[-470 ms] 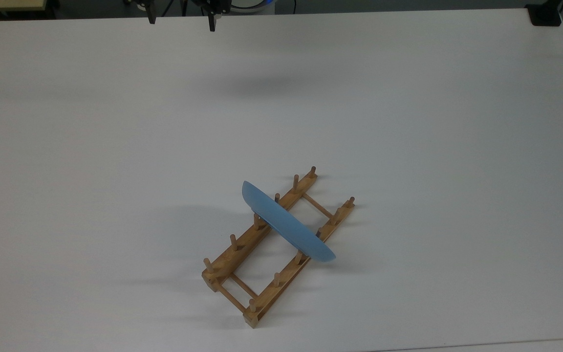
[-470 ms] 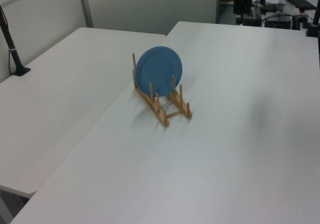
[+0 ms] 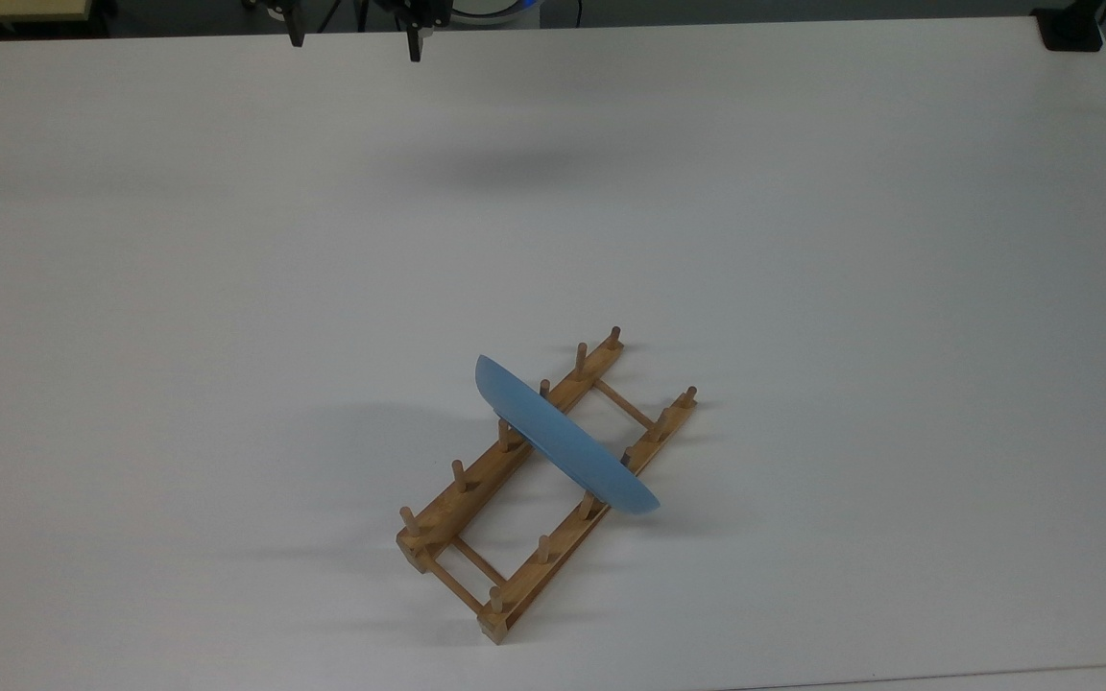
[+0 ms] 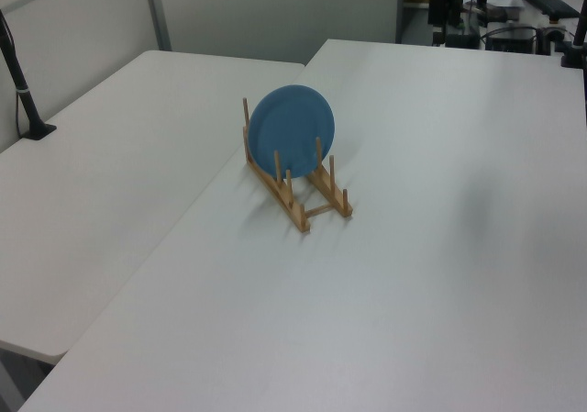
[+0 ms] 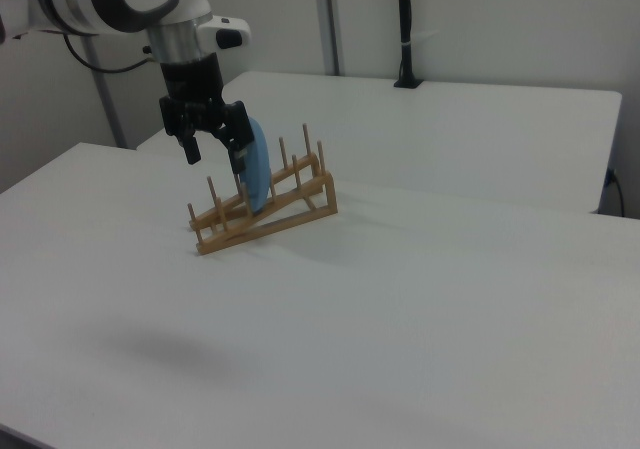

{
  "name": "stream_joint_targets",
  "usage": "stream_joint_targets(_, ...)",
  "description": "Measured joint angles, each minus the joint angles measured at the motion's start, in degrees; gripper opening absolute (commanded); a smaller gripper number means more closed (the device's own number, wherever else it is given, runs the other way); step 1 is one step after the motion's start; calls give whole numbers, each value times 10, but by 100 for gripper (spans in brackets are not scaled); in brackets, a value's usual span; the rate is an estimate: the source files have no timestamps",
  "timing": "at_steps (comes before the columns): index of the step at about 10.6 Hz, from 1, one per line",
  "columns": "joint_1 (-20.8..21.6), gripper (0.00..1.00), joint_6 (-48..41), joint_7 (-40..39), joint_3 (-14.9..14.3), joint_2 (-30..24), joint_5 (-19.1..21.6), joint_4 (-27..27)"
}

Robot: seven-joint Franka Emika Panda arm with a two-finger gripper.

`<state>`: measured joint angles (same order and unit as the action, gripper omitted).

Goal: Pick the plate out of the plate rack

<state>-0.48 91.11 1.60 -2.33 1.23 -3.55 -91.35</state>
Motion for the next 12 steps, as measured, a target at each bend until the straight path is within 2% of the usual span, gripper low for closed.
stream_joint_targets(7, 0, 100, 0, 0, 1, 0, 0, 0)
stream_joint_targets(10, 0, 100, 41, 5, 8, 15, 0, 6)
stream_joint_targets(12, 13, 100, 76, 27, 10, 42, 0, 34)
